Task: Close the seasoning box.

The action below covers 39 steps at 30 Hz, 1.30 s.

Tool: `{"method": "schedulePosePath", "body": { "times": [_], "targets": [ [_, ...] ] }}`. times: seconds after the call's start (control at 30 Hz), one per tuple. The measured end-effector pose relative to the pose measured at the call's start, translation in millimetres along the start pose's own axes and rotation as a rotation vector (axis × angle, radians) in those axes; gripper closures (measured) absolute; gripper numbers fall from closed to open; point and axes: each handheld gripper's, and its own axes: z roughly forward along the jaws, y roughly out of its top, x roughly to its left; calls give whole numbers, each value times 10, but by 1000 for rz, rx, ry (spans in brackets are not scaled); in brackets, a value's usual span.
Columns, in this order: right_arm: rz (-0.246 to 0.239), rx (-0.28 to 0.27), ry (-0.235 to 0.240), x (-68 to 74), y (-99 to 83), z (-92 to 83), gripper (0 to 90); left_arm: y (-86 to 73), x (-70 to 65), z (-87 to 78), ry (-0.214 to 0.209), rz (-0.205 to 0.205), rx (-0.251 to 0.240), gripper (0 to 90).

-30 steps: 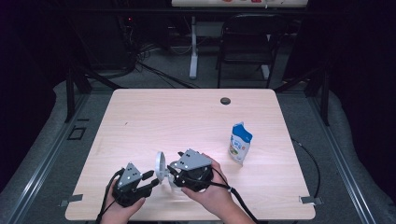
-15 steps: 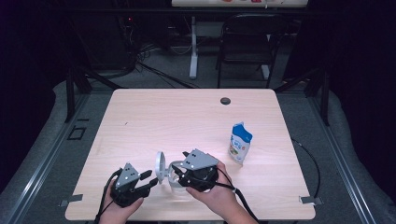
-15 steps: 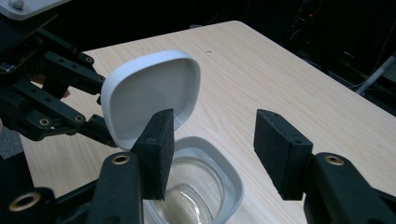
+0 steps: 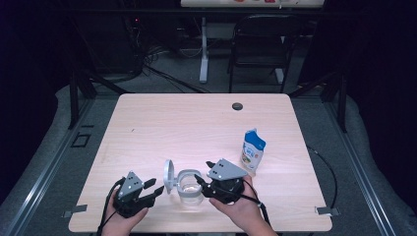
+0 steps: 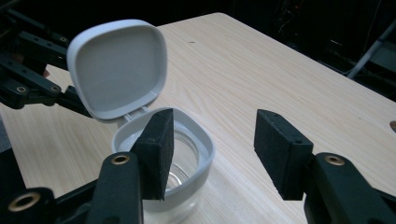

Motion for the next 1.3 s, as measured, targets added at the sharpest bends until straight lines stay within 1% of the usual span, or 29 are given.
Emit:
{"method": "schedulePosePath", "body": {
  "times": [0.07,0.1,0.23,0.33,0.37,0.53,0.57,0.6,0.73,0.77,0.87,0.9,0.93,0.97,1.03,1.17,1.3],
  "targets": [
    [20,-4,-5,-45,-35,-24,477,-4,9,1,3,-2,1,579],
    [20,-4,-5,-45,-35,-24,477,-4,9,1,3,-2,1,578],
    [44,-5,-28,-147,-105,-94,477,-19,19,9,4,-3,3,574],
    [56,-10,-40,-181,-133,-116,477,-21,24,7,6,-3,8,573],
    [76,-21,-54,-227,-177,-150,477,-25,26,10,6,-5,3,573],
    [90,-23,-71,-304,-239,-216,484,-30,38,6,8,-11,2,572],
    [100,-29,-95,-354,-276,-261,486,-31,43,4,8,-12,2,573],
    [106,-31,-105,-372,-285,-276,486,-31,45,4,9,-12,3,573],
    [128,-52,-136,-471,-314,-364,501,-31,49,2,10,-14,4,573],
    [135,-53,-137,-504,-320,-392,501,-30,51,-2,11,-14,3,573],
    [146,-58,-166,-572,-342,-445,511,-30,54,-4,12,-19,0,573],
    [153,-50,-166,-597,-347,-466,522,-31,55,-3,13,-18,1,573],
    [166,-58,-167,-618,-356,-477,538,-32,56,-2,12,-17,2,573],
    [168,-50,-167,-644,-363,-493,550,-33,57,-2,13,-16,4,573],
    [192,-41,-162,-680,-376,-516,572,-32,56,-3,14,-16,3,573],
    [203,-24,-175,-744,-402,-580,615,-30,65,-13,13,-17,5,573],
    [220,-24,-192,-800,-421,-641,628,-33,67,-9,13,-19,5,573]
  ]
}}
